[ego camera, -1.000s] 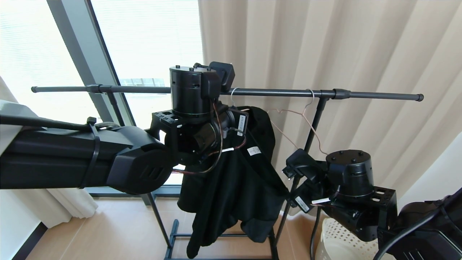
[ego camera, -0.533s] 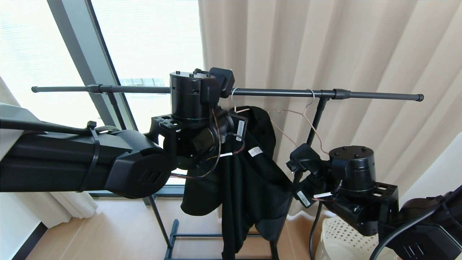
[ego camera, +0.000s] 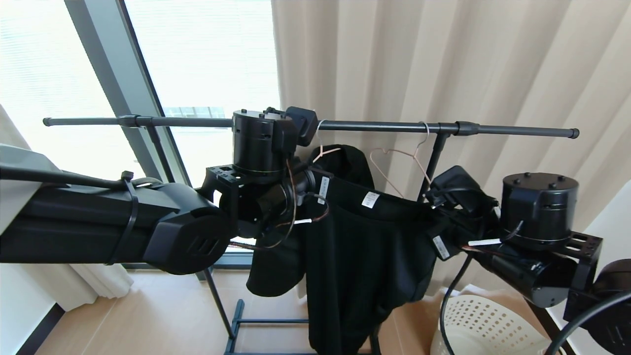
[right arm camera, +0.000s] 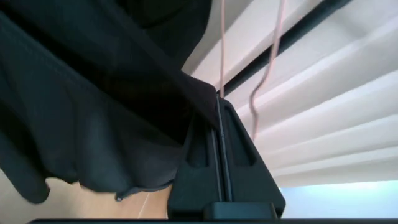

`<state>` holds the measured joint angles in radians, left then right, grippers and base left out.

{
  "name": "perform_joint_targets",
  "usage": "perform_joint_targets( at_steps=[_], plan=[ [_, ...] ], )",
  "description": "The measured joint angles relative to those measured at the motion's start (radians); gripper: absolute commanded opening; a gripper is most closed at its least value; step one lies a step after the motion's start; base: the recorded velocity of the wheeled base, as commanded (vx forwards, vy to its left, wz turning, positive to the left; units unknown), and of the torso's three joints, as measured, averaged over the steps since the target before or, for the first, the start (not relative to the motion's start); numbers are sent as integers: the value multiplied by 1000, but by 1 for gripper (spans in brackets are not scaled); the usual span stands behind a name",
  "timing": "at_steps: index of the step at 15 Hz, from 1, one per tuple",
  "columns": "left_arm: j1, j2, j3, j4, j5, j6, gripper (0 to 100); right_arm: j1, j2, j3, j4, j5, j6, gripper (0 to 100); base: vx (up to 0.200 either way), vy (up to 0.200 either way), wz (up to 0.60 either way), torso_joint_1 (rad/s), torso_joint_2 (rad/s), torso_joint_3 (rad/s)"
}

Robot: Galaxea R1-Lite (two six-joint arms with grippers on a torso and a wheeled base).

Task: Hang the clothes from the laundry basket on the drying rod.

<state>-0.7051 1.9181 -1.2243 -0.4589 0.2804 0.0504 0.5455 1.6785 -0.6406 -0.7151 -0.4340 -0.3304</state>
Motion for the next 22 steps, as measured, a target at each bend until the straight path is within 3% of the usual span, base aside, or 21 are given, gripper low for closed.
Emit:
perform_joint_targets(
  at_steps=[2, 3, 9, 13, 16, 19, 20, 22],
  plan=[
    [-1, -1, 23, 0, -3, 0, 0, -4, -56, 1, 26, 0, -1, 0, 0, 0, 0, 0, 0, 0],
    [-2, -5, 39, 0, -5, -1, 100, -5, -80, 1, 40, 0, -1, 0, 0, 0, 0, 0, 0, 0],
    [-37, -111, 195, -4, -24, -7, 100, 51, -163, 12, 57, -10, 0, 0, 0, 0, 0, 0, 0, 0],
    [-59, -225, 306, -2, -81, -4, 100, 120, -255, 15, 152, -77, 0, 0, 0, 0, 0, 0, 0, 0],
    [-63, -259, 318, -4, -80, -4, 100, 164, -316, 11, 197, -144, 0, 0, 0, 0, 0, 0, 0, 0],
    [-63, -274, 311, -6, -79, -6, 100, 171, -355, 34, 204, -158, 0, 0, 0, 0, 0, 0, 0, 0],
    [-64, -276, 302, -7, -79, -7, 0, 171, -363, 46, 204, -160, 0, 0, 0, 0, 0, 0, 0, 0],
    [-64, -277, 285, -6, -79, -6, 0, 172, -375, 51, 203, -160, 1, 0, 0, 0, 0, 0, 0, 0]
  ],
)
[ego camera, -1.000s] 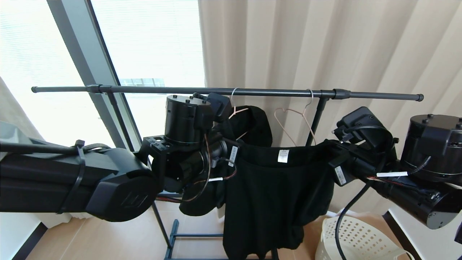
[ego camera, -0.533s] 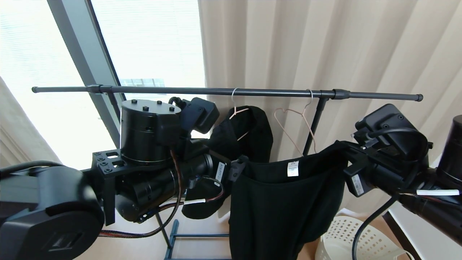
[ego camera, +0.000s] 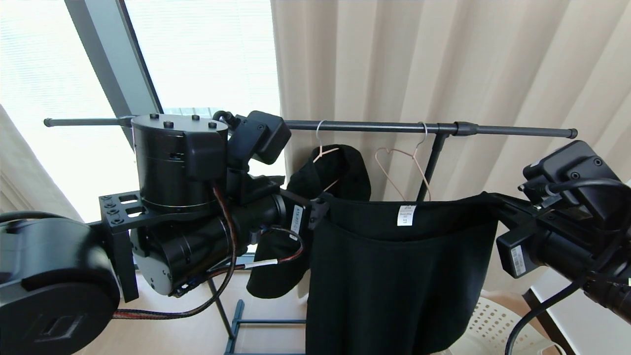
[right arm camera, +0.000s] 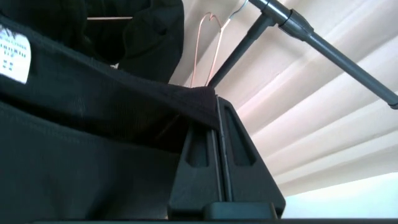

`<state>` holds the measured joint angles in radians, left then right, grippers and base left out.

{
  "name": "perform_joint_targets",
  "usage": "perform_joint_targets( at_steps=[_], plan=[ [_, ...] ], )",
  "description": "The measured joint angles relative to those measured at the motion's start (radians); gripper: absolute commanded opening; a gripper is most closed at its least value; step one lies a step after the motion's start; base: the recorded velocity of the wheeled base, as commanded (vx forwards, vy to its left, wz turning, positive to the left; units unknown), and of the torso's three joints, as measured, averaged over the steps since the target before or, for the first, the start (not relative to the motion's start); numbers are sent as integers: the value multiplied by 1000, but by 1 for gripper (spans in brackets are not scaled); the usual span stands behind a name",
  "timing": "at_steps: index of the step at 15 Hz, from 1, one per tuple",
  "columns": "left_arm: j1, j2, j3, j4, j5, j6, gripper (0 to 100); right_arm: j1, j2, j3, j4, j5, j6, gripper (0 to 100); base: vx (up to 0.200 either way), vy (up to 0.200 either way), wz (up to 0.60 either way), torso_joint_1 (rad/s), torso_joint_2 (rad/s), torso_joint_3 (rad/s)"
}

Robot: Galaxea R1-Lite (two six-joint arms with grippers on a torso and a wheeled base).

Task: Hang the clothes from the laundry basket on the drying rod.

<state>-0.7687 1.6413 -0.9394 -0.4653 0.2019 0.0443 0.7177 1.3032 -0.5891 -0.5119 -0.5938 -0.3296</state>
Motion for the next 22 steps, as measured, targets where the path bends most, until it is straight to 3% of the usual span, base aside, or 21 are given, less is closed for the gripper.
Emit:
perform_joint_targets(
  at_steps=[12, 14, 16, 19, 22],
  plan=[
    [3, 60, -110, 0, -17, -1, 0, 44, -49, 32, 19, 9, -32, 0, 0, 0, 0, 0, 0, 0],
    [6, 85, -165, -4, -70, -1, 0, 91, -51, 53, 34, 41, -32, 0, 0, 0, 0, 0, 0, 0],
    [14, 120, -244, -3, -129, -1, 0, 133, -50, 61, 83, 129, -28, 0, 0, 0, 0, 0, 0, 0],
    [23, 187, -374, -3, -221, -1, 0, 211, -30, 55, 76, 163, 59, 0, 0, 0, 0, 0, 0, 0],
    [23, 235, -434, -4, -297, -3, 0, 315, 41, -3, 63, 167, 293, 0, 0, 0, 0, 0, 0, 0]
  ],
)
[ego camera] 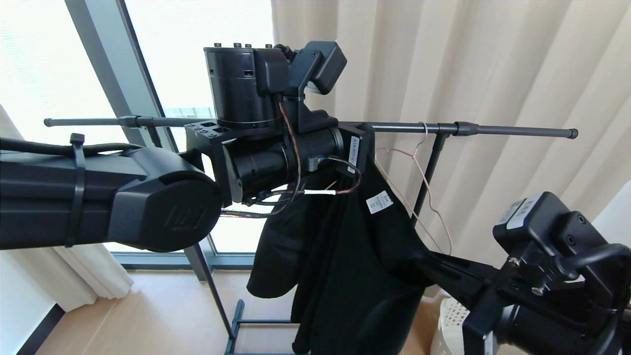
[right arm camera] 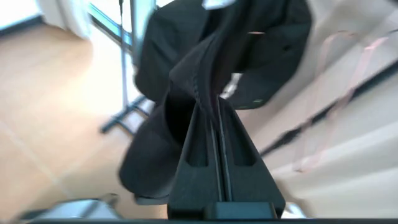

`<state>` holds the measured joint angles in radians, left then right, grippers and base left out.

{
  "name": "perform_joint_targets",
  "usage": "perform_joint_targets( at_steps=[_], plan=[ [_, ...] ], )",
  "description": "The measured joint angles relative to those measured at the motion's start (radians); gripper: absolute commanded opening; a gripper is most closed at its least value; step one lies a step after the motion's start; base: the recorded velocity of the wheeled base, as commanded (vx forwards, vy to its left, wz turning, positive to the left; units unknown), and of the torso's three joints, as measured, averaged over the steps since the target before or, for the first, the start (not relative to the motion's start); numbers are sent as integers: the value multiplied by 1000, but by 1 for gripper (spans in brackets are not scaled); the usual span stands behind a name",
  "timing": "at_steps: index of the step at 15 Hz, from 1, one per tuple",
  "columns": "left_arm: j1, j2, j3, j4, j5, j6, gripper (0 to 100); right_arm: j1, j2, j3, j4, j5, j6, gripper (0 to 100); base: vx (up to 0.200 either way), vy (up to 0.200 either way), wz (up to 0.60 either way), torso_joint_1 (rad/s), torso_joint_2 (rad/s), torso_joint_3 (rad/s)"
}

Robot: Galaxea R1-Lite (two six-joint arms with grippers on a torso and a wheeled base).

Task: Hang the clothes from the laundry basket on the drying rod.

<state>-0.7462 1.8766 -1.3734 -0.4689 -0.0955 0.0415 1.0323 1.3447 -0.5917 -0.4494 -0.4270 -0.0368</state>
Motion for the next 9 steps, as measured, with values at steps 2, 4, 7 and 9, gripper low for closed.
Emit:
perform_joint_targets(
  at_steps=[2, 4, 7, 9],
  plan=[
    [0, 19, -12, 1, 2, 0, 0, 45, 48, -40, -46, -2, 94, 0, 0, 0, 0, 0, 0, 0],
    [2, 25, -8, 2, 6, -1, 0, 57, 68, -50, -46, -7, 88, 0, 0, 0, 0, 0, 0, 0],
    [23, 8, 5, 31, 12, 1, 0, 16, 61, -39, -34, -15, -15, 0, 0, 0, 0, 0, 0, 0],
    [39, -20, 9, 126, 38, 10, 0, -53, 53, -24, -30, -22, -89, 0, 0, 0, 0, 0, 0, 0]
  ],
)
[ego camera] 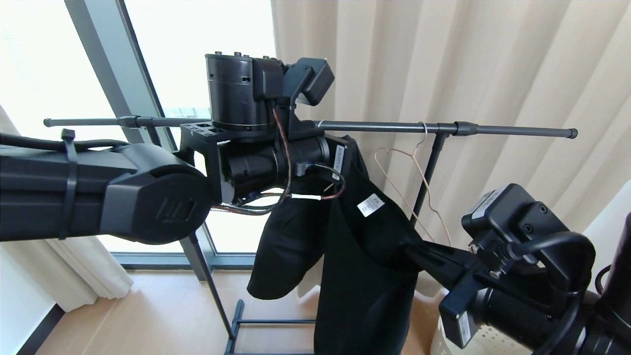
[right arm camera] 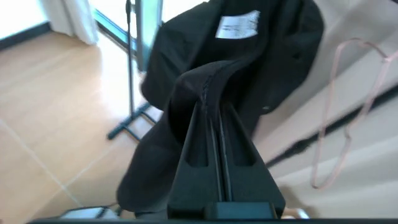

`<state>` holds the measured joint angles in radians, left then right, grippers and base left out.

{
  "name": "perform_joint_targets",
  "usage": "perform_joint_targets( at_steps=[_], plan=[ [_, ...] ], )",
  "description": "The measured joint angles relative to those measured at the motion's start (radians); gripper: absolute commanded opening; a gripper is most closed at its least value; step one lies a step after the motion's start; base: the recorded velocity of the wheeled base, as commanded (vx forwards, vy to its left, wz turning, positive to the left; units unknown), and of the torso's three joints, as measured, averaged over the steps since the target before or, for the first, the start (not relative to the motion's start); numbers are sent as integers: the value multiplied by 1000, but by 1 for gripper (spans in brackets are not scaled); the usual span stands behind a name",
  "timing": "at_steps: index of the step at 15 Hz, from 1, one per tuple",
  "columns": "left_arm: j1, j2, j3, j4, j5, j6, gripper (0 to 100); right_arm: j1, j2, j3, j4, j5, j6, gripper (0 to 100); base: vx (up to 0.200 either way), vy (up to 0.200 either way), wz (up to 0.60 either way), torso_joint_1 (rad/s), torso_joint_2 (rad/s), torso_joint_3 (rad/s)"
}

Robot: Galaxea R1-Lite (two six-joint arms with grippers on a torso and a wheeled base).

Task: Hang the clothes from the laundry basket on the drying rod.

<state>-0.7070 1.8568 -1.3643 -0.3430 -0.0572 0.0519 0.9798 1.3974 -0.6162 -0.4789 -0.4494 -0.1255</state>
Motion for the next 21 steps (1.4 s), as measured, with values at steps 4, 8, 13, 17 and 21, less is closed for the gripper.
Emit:
perform_joint_targets(
  at_steps=[4, 8, 13, 17, 21],
  plan=[
    [24, -75, 31, 111, 17, 28, 0, -139, -2, -2, 6, -60, -55, 0, 0, 0, 0, 0, 0, 0],
    [24, -150, 183, 171, 46, 137, 0, -180, 61, -65, -29, -174, -27, 0, 0, 0, 0, 0, 0, 0],
    [-78, -225, 411, 179, 73, 155, 0, -176, 230, -159, -166, -277, 109, 0, 0, 0, 0, 0, 0, 0],
    [-236, -234, 422, 177, 68, -134, 0, -123, 352, -261, -224, -329, 268, 0, 0, 0, 0, 0, 0, 0],
    [-328, -209, 353, 166, 73, -313, 0, -105, 407, -296, -222, -341, 303, 0, 0, 0, 0, 0, 0, 0]
  ],
)
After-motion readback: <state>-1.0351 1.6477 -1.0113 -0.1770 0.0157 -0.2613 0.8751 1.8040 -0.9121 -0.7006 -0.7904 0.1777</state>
